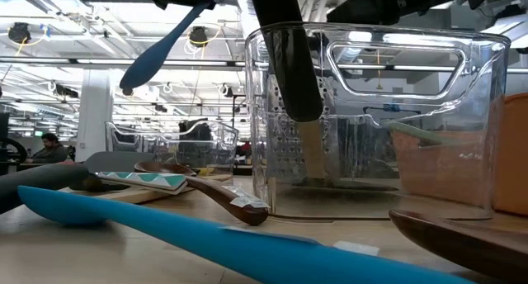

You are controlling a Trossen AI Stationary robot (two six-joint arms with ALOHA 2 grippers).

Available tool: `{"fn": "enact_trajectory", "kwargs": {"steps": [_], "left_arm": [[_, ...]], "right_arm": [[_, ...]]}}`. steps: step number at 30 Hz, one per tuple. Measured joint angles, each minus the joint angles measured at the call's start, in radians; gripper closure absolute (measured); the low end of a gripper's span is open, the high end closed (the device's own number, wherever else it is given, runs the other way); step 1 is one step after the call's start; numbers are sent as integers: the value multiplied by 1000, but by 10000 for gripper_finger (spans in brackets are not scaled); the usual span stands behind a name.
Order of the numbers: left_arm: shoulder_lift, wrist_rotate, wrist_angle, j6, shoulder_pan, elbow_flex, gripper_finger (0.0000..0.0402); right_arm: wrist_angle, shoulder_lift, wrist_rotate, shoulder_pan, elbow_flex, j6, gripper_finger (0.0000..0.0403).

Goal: Pick & Place Kitchen Items
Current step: Put the light blue ladles into the top transparent bin

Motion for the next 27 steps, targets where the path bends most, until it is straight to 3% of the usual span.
{"fn": "enact_trajectory", "kwargs": {"steps": [17,22,27], "left_arm": [[1,-3,69,50,0,-1,371],[-6,-64,102,208,7,-2,371],[-21,-67,99,295,91,-3,371]], "right_arm": [[-3,0,0,5,0,-4,340],[-11,0,0,9,0,2,340],[-20,0,0,9,0,44,340]]}}
